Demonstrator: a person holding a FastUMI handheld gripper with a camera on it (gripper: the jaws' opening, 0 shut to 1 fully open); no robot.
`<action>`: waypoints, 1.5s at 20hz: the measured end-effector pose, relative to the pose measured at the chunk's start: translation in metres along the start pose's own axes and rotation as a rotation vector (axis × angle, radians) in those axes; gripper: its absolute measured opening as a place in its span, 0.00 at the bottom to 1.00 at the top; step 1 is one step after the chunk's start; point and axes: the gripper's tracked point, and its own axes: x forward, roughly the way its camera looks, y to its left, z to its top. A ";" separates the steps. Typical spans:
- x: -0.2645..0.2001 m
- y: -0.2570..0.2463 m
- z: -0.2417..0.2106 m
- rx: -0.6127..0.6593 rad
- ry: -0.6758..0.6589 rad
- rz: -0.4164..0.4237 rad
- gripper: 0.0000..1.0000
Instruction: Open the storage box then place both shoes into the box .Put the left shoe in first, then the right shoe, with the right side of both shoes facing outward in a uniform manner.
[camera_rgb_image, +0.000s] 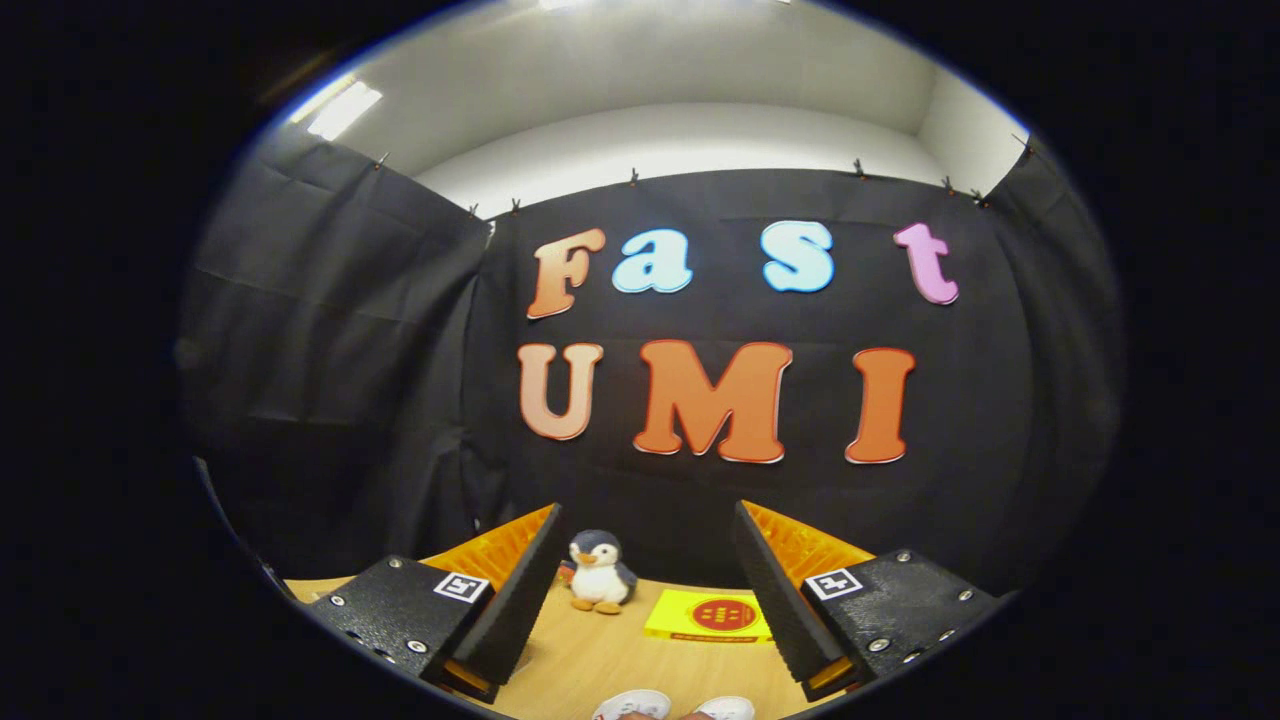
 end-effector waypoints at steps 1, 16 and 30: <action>0.002 0.013 -0.010 0.016 0.028 0.042 0.99; -0.003 0.152 -0.168 0.268 0.531 0.469 0.97; -0.016 0.203 -0.284 0.677 0.945 0.498 0.97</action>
